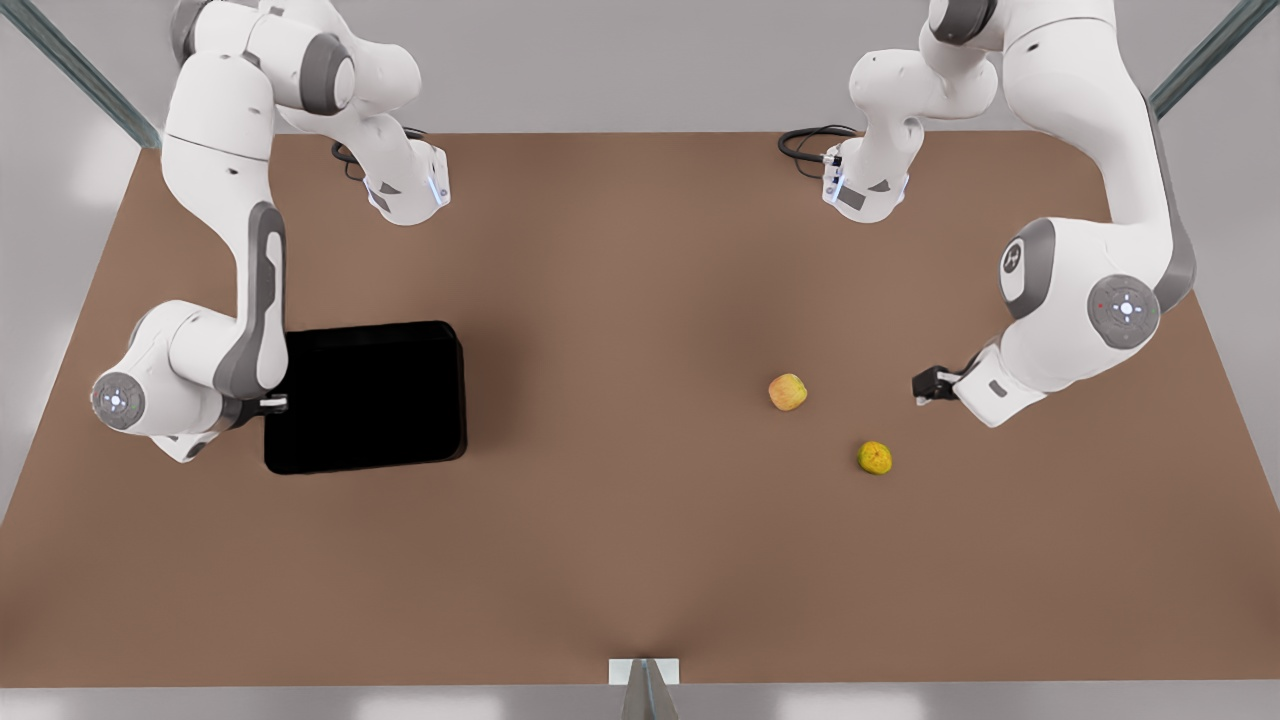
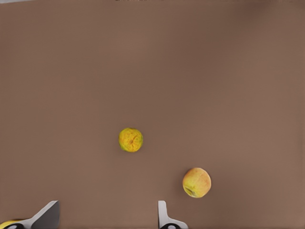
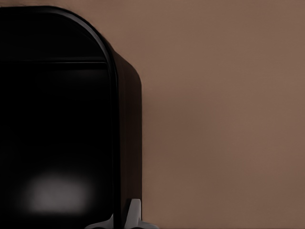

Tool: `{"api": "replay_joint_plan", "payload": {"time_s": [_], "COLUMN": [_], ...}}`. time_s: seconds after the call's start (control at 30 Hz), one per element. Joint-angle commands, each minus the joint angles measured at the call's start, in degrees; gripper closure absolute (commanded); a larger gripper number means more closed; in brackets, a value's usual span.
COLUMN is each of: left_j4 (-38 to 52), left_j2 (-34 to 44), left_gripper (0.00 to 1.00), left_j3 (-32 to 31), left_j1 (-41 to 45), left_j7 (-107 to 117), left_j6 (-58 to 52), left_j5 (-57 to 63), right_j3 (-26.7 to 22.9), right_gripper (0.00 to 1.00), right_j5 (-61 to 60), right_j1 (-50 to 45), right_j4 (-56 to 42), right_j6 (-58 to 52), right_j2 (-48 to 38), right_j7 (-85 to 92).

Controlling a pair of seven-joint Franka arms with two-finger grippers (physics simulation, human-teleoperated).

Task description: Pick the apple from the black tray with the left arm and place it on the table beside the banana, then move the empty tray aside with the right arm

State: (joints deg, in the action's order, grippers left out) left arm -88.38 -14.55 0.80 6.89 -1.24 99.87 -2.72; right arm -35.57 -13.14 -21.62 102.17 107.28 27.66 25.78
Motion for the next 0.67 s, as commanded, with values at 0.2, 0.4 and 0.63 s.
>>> {"api": "replay_joint_plan", "payload": {"time_s": [0.2, 0.4, 0.63], "left_j4": [0.1, 0.1, 0.1], "left_j2": [0.0, 0.0, -0.1], "left_gripper": [0.00, 0.00, 0.00], "left_j3": [-0.1, -0.1, 0.0], "left_j1": [0.1, 0.1, 0.1], "left_j7": [0.5, 0.5, 0.4], "left_j6": [0.5, 0.4, 0.4], "left_j5": [0.3, 0.3, 0.2], "right_j3": [0.2, 38.3, 38.6], "right_gripper": [0.02, 0.00, 0.00], "right_j5": [-1.9, 17.5, 18.1], "right_j1": [-0.1, 20.5, 20.3], "right_j4": [-10.9, -34.4, -34.4], "right_j6": [-9.9, -28.3, -28.6], "right_j2": [-0.4, -7.7, -8.1], "right_j7": [14.0, -2.8, -5.2]}}
